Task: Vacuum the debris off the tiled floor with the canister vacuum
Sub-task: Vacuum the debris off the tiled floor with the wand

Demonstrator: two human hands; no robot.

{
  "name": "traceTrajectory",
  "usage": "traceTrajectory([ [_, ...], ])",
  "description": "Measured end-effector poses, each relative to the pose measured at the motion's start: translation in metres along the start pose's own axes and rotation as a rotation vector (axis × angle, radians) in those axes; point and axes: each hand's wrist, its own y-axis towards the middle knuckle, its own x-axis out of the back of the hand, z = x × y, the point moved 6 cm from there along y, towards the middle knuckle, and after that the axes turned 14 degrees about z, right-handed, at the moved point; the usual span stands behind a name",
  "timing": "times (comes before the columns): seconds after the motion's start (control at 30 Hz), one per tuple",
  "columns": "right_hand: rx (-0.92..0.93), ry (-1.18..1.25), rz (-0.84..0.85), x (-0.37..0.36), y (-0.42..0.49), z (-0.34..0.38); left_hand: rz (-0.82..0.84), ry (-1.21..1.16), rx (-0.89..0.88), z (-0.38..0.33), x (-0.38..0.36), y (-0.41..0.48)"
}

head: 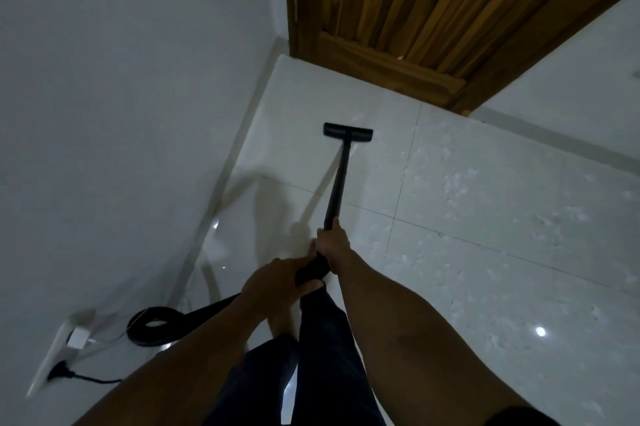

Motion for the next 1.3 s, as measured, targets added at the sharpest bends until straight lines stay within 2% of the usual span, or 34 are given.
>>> traceTrajectory([
  [0.33,0.001,-0.024,0.021,0.064,0.064,0.074,-0.003,-0.011,0.038,-0.034,0.075,0.078],
  [0.5,0.032,0.039,-0.053,0.085,0.079,0.108,-0.023,0.019,0.067,-0.039,0.105,0.112],
  [0.87,-0.045,0.158,-0.114,0.081,0.073,0.093,0.032,0.050,0.045,-0.040,0.111,0.106],
  [0.97,-0.046,0.153,-0.087,0.084,0.077,0.094,0.044,0.046,0.054,-0.040,0.110,0.113],
  [1.3,0.014,0.143,-0.038,0.104,0.127,0.138,-0.053,0.118,0.122,-0.044,0.145,0.154],
])
